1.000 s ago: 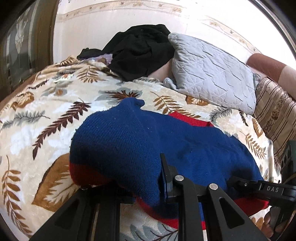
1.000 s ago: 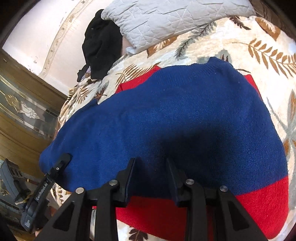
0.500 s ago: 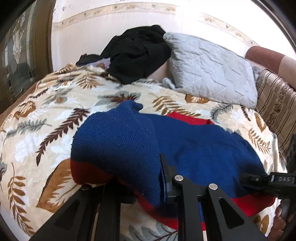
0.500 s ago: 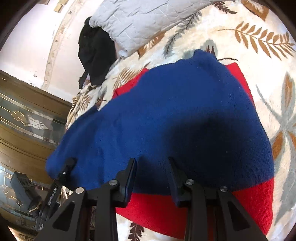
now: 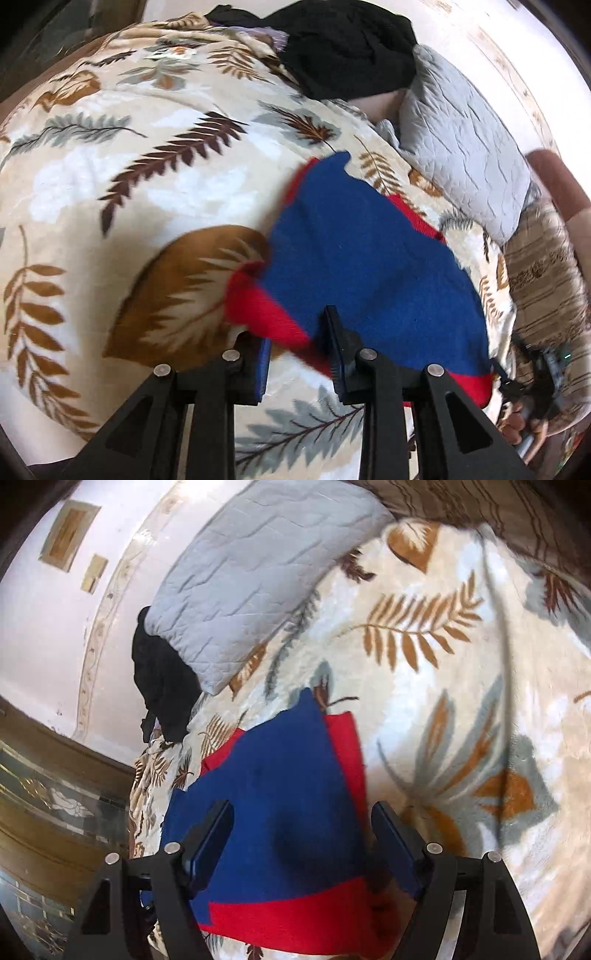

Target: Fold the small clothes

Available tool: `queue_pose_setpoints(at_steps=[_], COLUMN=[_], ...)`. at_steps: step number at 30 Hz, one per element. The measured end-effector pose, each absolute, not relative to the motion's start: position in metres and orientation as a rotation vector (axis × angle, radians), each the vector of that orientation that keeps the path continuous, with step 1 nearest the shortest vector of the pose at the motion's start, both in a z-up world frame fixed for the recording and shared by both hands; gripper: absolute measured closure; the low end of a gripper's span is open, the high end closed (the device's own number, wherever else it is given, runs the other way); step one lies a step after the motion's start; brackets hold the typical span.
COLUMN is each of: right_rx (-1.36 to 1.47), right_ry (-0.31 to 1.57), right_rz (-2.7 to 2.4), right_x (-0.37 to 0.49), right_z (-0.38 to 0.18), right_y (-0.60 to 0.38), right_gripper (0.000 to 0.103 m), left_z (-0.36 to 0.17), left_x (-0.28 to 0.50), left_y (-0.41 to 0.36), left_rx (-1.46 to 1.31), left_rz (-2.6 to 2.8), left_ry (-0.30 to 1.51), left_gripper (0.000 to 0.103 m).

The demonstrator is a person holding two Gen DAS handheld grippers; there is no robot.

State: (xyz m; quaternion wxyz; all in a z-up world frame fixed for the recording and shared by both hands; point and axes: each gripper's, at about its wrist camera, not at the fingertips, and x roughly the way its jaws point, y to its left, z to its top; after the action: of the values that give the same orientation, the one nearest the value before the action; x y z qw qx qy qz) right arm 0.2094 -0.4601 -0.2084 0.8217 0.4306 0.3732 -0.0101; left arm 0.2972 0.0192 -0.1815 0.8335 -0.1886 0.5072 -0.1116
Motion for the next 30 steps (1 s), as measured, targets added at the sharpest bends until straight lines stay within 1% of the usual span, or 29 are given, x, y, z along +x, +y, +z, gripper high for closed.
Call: queue_pose_setpoints(at_steps=[3, 4, 6, 8, 9, 10, 11, 13, 16, 19, 20, 21, 22, 23, 24, 25, 27, 28, 29, 30], right_rx=[0.981, 0.988, 0.972, 0.951, 0.945, 0.943, 0.945, 0.95, 0.959, 0.973, 0.973, 0.972, 0.968, 0.953, 0.939, 0.915, 0.864, 0.812, 0.78, 0.75], right_ry=[0.826, 0.843, 0.865, 0.882, 0.893, 0.909, 0.922, 0.928, 0.919, 0.911, 0.91, 0.911, 0.917, 0.925, 0.932, 0.951, 0.952, 0.933, 0.915, 0.89], right_rz=[-0.01, -0.005, -0.011, -0.019, -0.02, -0.016, -0.011, -0.002, 0.032, 0.064, 0.078, 0.101, 0.115, 0.129, 0.138, 0.143, 0.123, 0.111, 0.1, 0.088], right_x=[0.216, 0.221, 0.226, 0.233, 0.238, 0.242, 0.243, 0.248, 0.255, 0.26, 0.261, 0.264, 0.267, 0.271, 0.273, 0.277, 0.281, 0.28, 0.278, 0.276], right_z=[-0.222, -0.225, -0.229, -0.234, -0.236, -0.24, -0.243, -0.248, -0.25, -0.253, -0.252, -0.253, -0.254, -0.254, -0.254, -0.256, -0.253, -0.244, -0.237, -0.228], right_y=[-0.465, -0.463, -0.459, -0.452, -0.45, -0.45, -0.451, -0.45, -0.449, -0.449, -0.449, -0.448, -0.446, -0.442, -0.439, -0.434, -0.427, -0.422, -0.419, -0.416], right_gripper=[0.023, 0.023, 0.023, 0.023, 0.023, 0.023, 0.023, 0.023, 0.023, 0.023, 0.024, 0.025, 0.028, 0.039, 0.05, 0.067, 0.072, 0.077, 0.08, 0.081], left_z=[-0.173, -0.168, -0.153, -0.138, -0.134, -0.133, -0.135, -0.149, -0.188, -0.209, -0.212, -0.213, -0.212, -0.211, -0.21, -0.21, -0.208, -0.207, -0.205, -0.205], left_x=[0.302, 0.303, 0.302, 0.301, 0.301, 0.304, 0.307, 0.318, 0.341, 0.344, 0.342, 0.339, 0.336, 0.335, 0.332, 0.329, 0.33, 0.328, 0.329, 0.331], left_y=[0.036, 0.038, 0.046, 0.053, 0.055, 0.054, 0.053, 0.044, 0.027, 0.015, 0.012, 0.008, 0.005, 0.004, 0.002, 0.0, -0.003, -0.003, -0.003, -0.002], left_rx=[-0.425, -0.407, -0.36, -0.358, -0.358, -0.352, -0.345, -0.339, -0.369, -0.365, -0.365, -0.367, -0.364, -0.361, -0.358, -0.356, -0.346, -0.35, -0.363, -0.382], left_rz=[-0.219, -0.182, -0.113, -0.1, -0.106, -0.119, -0.131, -0.165, -0.226, -0.24, -0.262, -0.282, -0.296, -0.311, -0.325, -0.338, -0.342, -0.345, -0.351, -0.362], left_ry=[1.05, 1.027, 0.944, 0.87, 0.85, 0.838, 0.844, 0.896, 1.082, 1.146, 1.155, 1.152, 1.141, 1.136, 1.129, 1.119, 1.104, 1.096, 1.09, 1.084], left_gripper=[0.072, 0.07, 0.069, 0.061, 0.048, 0.032, 0.026, 0.025, 0.025, 0.027, 0.031, 0.046, 0.059, 0.064, 0.073, 0.076, 0.078, 0.078, 0.079, 0.079])
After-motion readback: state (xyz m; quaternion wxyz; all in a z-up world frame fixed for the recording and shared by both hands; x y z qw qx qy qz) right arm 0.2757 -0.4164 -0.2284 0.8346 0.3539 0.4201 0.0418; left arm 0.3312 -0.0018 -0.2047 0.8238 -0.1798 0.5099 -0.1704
